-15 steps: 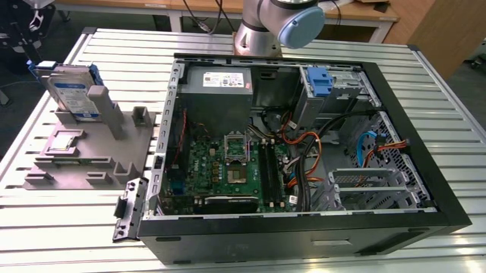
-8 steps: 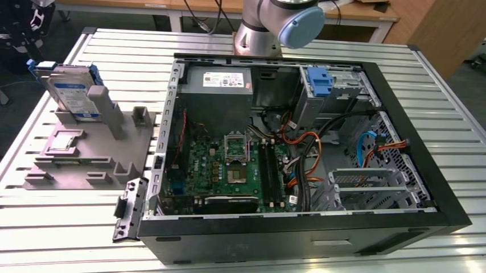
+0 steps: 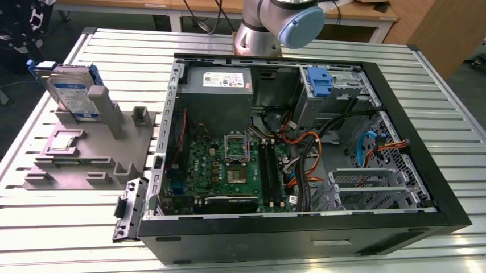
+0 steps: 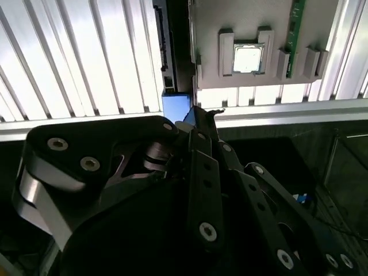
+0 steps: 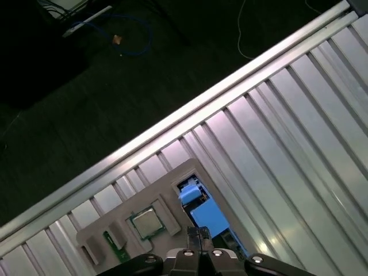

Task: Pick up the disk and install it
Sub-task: 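Pick up the disk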

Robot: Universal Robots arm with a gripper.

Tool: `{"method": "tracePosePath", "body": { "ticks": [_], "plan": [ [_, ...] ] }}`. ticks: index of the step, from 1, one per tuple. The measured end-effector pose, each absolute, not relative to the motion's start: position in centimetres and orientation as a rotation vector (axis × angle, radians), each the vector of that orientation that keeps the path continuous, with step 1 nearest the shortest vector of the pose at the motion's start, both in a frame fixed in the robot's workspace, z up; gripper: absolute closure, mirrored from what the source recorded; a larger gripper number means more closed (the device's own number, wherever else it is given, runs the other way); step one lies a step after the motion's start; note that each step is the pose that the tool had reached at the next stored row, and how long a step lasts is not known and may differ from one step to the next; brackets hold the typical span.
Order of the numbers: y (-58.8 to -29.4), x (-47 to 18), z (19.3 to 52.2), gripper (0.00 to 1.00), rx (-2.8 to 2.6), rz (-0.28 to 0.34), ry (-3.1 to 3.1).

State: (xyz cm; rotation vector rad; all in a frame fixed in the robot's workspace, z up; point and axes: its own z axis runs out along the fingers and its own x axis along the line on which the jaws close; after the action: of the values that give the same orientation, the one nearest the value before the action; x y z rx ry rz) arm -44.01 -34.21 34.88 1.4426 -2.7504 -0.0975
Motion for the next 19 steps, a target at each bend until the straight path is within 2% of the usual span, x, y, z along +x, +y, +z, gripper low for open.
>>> {"method": "tracePosePath", "body": {
  "ticks": [19],
  "plan": [
    [-33.67, -44.01, 34.68, 0.9, 1.712, -0.088, -2.59]
  ]
}}
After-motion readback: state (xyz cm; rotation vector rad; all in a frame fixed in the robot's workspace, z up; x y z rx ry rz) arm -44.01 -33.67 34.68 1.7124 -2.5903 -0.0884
